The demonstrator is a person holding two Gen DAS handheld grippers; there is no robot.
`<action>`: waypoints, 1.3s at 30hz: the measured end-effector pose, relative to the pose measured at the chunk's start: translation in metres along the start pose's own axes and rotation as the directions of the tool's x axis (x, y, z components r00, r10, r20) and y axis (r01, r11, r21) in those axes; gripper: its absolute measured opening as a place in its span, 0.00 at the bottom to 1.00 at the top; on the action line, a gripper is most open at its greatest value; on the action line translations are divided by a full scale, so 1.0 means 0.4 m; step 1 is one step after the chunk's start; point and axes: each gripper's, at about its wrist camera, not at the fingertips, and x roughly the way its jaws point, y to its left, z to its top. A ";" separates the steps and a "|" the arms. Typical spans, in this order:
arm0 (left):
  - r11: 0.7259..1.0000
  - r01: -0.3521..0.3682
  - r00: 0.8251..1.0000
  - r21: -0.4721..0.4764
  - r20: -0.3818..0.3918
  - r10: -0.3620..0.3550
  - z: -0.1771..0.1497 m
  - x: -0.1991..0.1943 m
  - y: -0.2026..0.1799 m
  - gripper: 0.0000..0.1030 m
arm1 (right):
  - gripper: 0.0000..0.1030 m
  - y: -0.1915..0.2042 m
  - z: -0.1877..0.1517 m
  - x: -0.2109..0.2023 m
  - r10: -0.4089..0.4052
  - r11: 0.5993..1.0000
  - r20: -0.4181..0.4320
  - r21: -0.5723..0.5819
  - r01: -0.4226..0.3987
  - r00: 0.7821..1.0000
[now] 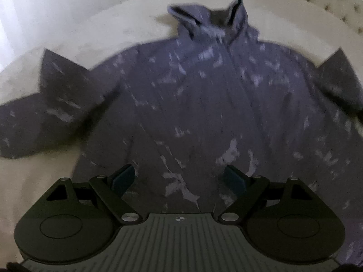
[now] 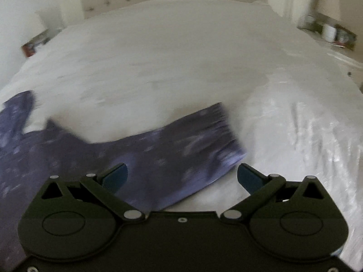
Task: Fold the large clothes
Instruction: 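Grasp the sleeve cuff of the navy jacket with the right gripper, then fold the held sleeve across the jacket body and release with the right gripper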
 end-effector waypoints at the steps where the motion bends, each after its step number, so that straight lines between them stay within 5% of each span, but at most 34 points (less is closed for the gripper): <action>1: 1.000 0.003 1.000 0.006 -0.014 -0.003 -0.008 0.016 -0.002 0.84 | 0.99 -0.012 0.006 0.017 -0.013 1.000 -0.003 0.009 0.013 1.000; 6: 0.998 0.007 1.000 0.055 0.018 -0.008 -0.031 0.032 -0.013 0.93 | 0.95 -0.040 -0.003 0.083 -0.039 0.998 -0.044 0.040 0.041 0.998; 11: 0.996 0.048 0.999 0.070 0.001 -0.048 -0.032 0.042 -0.008 1.00 | 0.58 -0.027 -0.014 0.101 -0.123 0.992 -0.027 -0.010 0.122 0.992; 16: 0.996 0.069 0.998 0.065 -0.008 -0.069 -0.019 0.037 0.000 0.98 | 0.19 -0.041 -0.001 0.044 -0.073 0.997 -0.003 0.017 0.073 0.997; 20: 0.993 0.106 0.994 0.048 0.012 -0.107 -0.008 0.008 0.031 0.98 | 0.17 -0.038 0.045 -0.029 -0.047 0.999 0.030 0.028 0.047 0.998; 26: 0.996 0.070 0.993 0.056 0.091 -0.074 0.019 -0.031 0.098 0.98 | 0.16 0.045 0.147 -0.200 -0.004 1.000 0.156 0.017 0.002 0.988; 33: 0.999 0.041 0.988 -0.012 0.149 -0.039 0.001 -0.012 0.181 0.98 | 0.16 0.301 0.193 -0.343 0.206 0.976 0.218 -0.112 -0.185 0.954; 39: 0.996 0.065 0.985 -0.057 0.163 -0.055 -0.017 -0.003 0.242 0.98 | 0.16 0.617 0.136 -0.354 0.432 0.884 0.156 -0.267 -0.383 0.888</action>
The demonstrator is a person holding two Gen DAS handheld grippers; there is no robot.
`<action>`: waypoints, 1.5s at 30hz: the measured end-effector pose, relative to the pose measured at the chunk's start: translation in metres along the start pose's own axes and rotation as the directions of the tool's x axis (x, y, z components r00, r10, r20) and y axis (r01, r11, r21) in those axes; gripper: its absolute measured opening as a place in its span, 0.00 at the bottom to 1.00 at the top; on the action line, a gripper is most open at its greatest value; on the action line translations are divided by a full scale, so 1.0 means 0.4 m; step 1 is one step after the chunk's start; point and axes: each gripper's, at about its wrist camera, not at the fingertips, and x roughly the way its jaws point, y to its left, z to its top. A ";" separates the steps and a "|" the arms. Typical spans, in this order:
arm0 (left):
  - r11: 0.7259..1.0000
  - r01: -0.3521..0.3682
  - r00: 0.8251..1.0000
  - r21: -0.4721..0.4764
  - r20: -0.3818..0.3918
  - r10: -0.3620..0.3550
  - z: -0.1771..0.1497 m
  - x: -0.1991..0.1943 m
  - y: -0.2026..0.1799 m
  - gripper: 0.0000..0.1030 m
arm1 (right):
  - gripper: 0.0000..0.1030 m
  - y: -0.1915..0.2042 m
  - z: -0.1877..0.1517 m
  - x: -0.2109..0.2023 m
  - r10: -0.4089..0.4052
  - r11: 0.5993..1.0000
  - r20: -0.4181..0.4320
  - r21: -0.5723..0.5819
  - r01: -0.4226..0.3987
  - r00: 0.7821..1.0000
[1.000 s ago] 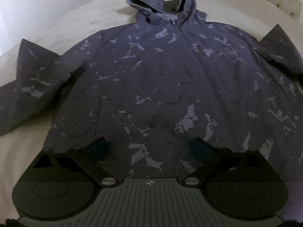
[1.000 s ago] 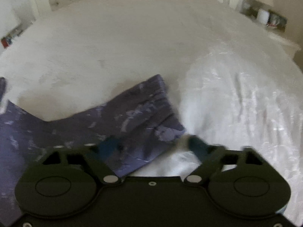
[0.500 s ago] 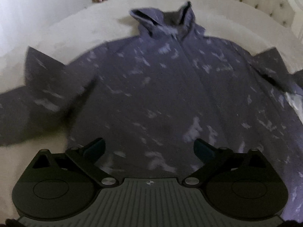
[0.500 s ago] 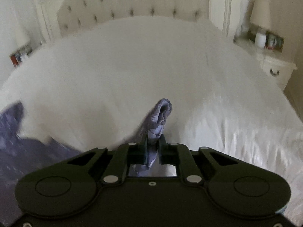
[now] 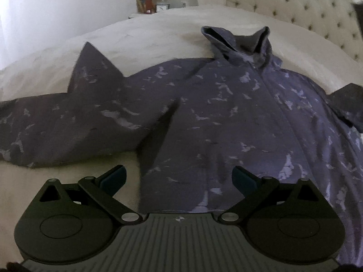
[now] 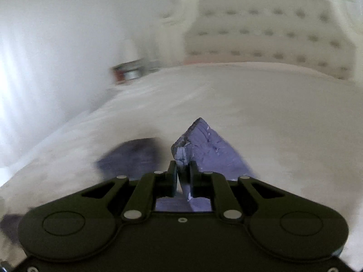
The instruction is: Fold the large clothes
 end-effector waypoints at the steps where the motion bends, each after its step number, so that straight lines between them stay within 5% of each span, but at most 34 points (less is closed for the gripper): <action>1: 1.000 -0.002 1.000 -0.009 0.006 0.002 0.000 -0.004 0.011 0.98 | 0.16 0.050 -0.009 0.024 0.063 0.998 -0.037 0.007 -0.063 0.997; 11: 0.990 0.017 0.999 -0.142 0.046 -0.010 0.004 -0.039 0.113 0.98 | 0.16 0.405 -0.147 0.253 0.379 0.921 -0.127 -0.039 -0.387 0.916; 21: 0.988 0.028 0.998 -0.150 0.061 -0.019 -0.010 -0.041 0.125 0.98 | 0.19 0.579 -0.377 0.337 0.432 0.873 -0.261 -0.118 -0.473 0.863; 24: 0.988 0.032 0.998 -0.148 0.058 -0.024 -0.014 -0.032 0.121 0.98 | 0.32 0.578 -0.419 0.348 0.463 0.856 -0.308 -0.090 -0.510 0.831; 27: 0.989 0.034 0.998 -0.141 0.058 -0.026 -0.017 -0.029 0.118 0.98 | 0.69 0.563 -0.437 0.340 0.482 0.841 -0.329 -0.085 -0.534 0.812; 33: 0.990 0.036 0.998 -0.137 0.060 -0.028 -0.020 -0.023 0.112 0.98 | 0.71 0.448 -0.404 0.303 0.419 0.879 -0.268 -0.122 -0.462 0.868; 40: 0.996 -0.015 0.999 -0.093 -0.048 0.011 -0.039 0.034 0.088 0.99 | 0.71 0.119 -0.323 0.297 0.144 0.989 -0.155 0.011 -0.145 0.977; 45: 0.996 -0.030 0.999 -0.085 -0.042 0.027 -0.047 0.040 0.081 1.00 | 0.72 -0.077 -0.297 0.291 0.022 0.988 -0.131 0.157 -0.001 0.991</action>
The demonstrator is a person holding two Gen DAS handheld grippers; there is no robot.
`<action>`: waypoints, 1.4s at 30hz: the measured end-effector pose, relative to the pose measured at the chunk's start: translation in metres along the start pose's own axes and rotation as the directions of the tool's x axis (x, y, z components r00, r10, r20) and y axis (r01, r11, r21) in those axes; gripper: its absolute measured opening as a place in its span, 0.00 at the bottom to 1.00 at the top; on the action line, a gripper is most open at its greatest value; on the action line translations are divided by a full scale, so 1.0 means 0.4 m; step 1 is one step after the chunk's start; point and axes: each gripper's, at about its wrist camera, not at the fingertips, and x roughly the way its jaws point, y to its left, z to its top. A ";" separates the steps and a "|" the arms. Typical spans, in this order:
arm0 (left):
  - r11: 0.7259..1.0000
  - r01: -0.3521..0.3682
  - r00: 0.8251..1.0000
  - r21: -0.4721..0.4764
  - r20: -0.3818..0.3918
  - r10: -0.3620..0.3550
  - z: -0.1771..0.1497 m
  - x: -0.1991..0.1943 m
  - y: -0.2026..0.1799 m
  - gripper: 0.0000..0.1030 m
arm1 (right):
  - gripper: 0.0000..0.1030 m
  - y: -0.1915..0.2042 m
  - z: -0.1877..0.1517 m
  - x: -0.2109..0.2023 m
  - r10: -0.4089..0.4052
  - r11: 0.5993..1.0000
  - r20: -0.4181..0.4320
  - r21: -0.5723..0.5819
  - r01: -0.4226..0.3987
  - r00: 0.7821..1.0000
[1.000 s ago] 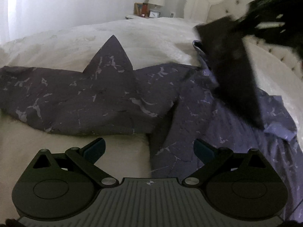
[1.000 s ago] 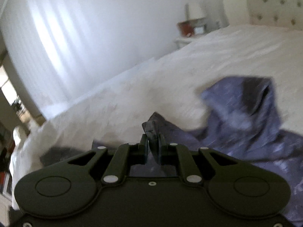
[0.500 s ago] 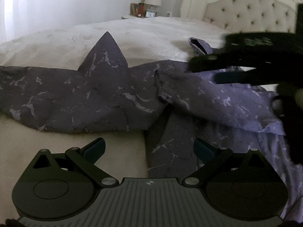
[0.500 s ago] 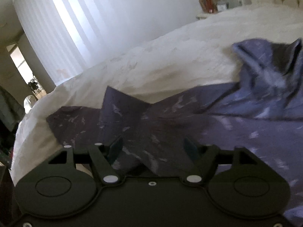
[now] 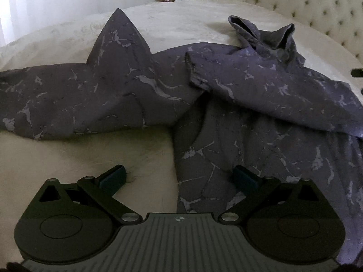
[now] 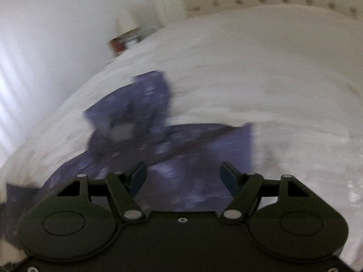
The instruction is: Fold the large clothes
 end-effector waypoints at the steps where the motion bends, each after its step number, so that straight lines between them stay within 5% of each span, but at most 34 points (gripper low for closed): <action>1: 1.000 0.001 1.000 -0.002 0.004 -0.001 -0.002 0.000 0.001 1.00 | 0.72 -0.018 0.003 -0.001 -0.006 1.000 0.002 0.006 0.006 1.000; 9: 1.000 -0.006 0.999 0.004 0.037 0.006 -0.015 0.006 -0.003 1.00 | 0.71 -0.068 -0.001 0.091 0.062 0.997 -0.057 0.037 -0.060 0.996; 14: 1.000 -0.003 0.999 0.004 0.042 0.003 -0.015 0.008 0.000 1.00 | 0.72 -0.106 -0.007 0.187 -0.116 0.992 -0.154 0.023 0.121 0.981; 17: 1.000 -0.005 0.999 0.004 0.039 0.004 -0.015 0.008 -0.002 1.00 | 0.71 -0.121 -0.001 0.143 -0.101 0.993 -0.075 0.050 0.105 0.992; 22: 1.000 -0.008 0.999 0.006 0.036 0.008 -0.012 0.008 -0.003 1.00 | 0.71 -0.091 -0.031 0.018 0.037 0.999 0.039 0.020 -0.038 0.999; 29: 1.000 -0.004 0.997 -0.006 0.077 0.004 -0.024 0.011 0.002 1.00 | 0.71 -0.097 -0.147 0.060 0.018 0.999 -0.118 -0.025 -0.021 0.993; 32: 1.000 -0.003 0.993 -0.019 0.120 0.005 -0.038 0.010 0.006 1.00 | 0.74 -0.071 -0.156 0.054 -0.024 0.992 -0.104 -0.122 0.012 0.994; 36: 0.999 0.011 0.991 -0.035 0.132 -0.006 -0.038 0.003 0.014 1.00 | 0.97 -0.020 -0.152 -0.004 -0.017 0.989 -0.054 -0.150 0.009 0.998; 42: 0.992 0.087 0.992 -0.090 0.094 -0.079 -0.031 -0.044 0.053 1.00 | 0.99 0.077 -0.233 -0.124 0.024 0.967 -0.057 -0.252 -0.038 0.998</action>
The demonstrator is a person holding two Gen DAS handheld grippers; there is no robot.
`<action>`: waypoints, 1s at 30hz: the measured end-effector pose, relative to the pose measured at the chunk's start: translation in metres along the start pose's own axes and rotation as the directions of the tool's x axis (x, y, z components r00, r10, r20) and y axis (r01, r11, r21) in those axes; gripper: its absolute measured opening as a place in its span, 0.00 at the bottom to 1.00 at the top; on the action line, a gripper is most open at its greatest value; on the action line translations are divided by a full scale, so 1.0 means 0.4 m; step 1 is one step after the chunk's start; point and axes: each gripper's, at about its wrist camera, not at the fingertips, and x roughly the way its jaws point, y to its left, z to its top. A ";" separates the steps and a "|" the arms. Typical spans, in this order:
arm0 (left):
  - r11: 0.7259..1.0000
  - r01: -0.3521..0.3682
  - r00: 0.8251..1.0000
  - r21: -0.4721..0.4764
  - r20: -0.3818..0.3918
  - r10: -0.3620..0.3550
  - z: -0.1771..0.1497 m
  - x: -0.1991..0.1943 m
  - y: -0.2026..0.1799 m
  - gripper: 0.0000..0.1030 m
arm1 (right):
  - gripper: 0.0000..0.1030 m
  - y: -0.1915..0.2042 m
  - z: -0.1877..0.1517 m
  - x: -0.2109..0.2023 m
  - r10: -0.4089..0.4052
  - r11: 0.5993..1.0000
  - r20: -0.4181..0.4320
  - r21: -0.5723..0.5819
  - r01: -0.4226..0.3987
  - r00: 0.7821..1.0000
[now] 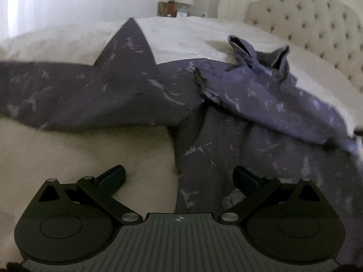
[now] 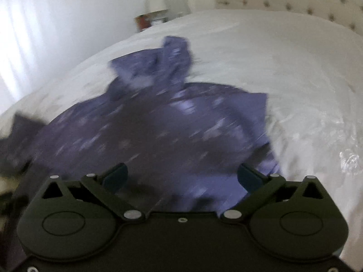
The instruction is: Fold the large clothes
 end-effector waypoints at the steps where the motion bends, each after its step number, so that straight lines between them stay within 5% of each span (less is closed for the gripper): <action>1: 0.999 0.017 1.000 -0.030 -0.007 -0.017 0.004 -0.017 0.014 1.00 | 0.99 0.022 -0.014 -0.008 0.016 1.000 -0.006 -0.017 -0.016 1.000; 7: 0.997 -0.044 0.998 -0.060 -0.038 0.042 0.035 -0.078 0.107 1.00 | 0.99 0.117 -0.129 -0.043 0.109 0.993 -0.095 -0.037 -0.113 0.989; 13: 0.971 -0.174 0.985 -0.166 -0.032 0.171 0.107 -0.089 0.267 1.00 | 1.00 0.206 -0.220 -0.034 0.072 0.988 -0.154 -0.123 -0.092 0.985; 20: 0.925 -0.307 0.950 -0.223 -0.014 0.312 0.182 -0.035 0.396 1.00 | 1.00 0.241 -0.252 -0.023 0.023 0.982 -0.134 -0.185 -0.048 0.991; 30: 0.885 -0.392 0.913 -0.251 0.010 0.407 0.243 0.038 0.475 0.98 | 1.00 0.237 -0.264 -0.019 0.023 0.983 -0.118 -0.180 -0.044 0.993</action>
